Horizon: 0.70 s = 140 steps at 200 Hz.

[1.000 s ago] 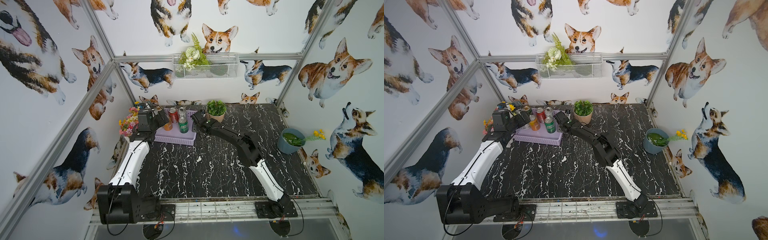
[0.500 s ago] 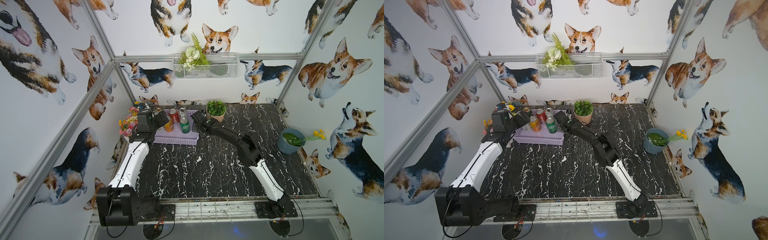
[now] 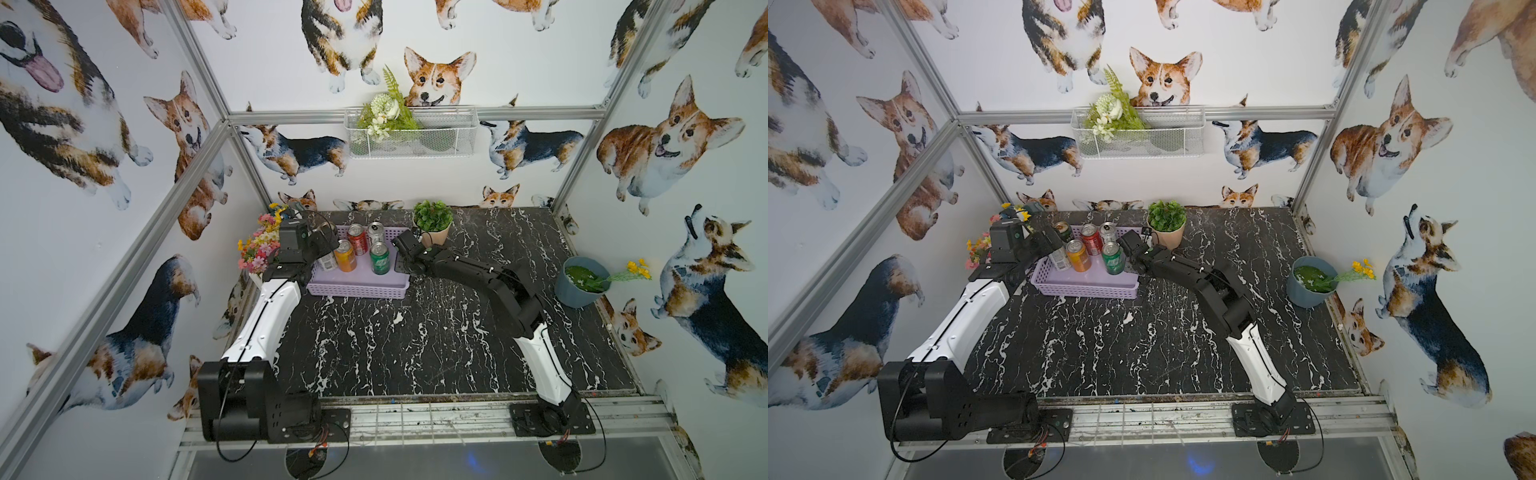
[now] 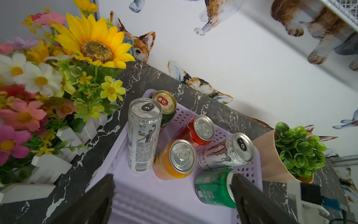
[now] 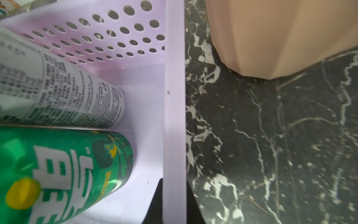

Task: Take out the drinks from the basket
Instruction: Move the basket to the center of the board.

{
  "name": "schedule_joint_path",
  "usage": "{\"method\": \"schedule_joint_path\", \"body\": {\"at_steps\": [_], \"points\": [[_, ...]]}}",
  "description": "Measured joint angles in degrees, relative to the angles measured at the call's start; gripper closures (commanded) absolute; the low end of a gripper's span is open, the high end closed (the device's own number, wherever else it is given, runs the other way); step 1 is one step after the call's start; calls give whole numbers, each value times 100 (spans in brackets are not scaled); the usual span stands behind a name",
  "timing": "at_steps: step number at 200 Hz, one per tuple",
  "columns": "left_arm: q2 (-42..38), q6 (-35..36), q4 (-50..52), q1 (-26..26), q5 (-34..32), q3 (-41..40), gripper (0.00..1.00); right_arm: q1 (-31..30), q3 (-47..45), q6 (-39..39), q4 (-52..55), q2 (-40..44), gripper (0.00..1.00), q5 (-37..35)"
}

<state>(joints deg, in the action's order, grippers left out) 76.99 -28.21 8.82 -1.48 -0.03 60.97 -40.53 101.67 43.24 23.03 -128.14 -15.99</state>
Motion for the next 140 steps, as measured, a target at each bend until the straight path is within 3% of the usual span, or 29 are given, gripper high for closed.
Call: {"method": "schedule_joint_path", "body": {"at_steps": [100,125,140], "points": [[-105,-70,-223,4,184,-428,3,4,-2170,-330,-822,1360,100,87],[-13,-44,-328,2,181,-437,12,4,-2559,-529,-933,1633,100,76],[140,4,-380,0,201,-407,22,4,-2761,-654,-981,1779,100,52]]}}
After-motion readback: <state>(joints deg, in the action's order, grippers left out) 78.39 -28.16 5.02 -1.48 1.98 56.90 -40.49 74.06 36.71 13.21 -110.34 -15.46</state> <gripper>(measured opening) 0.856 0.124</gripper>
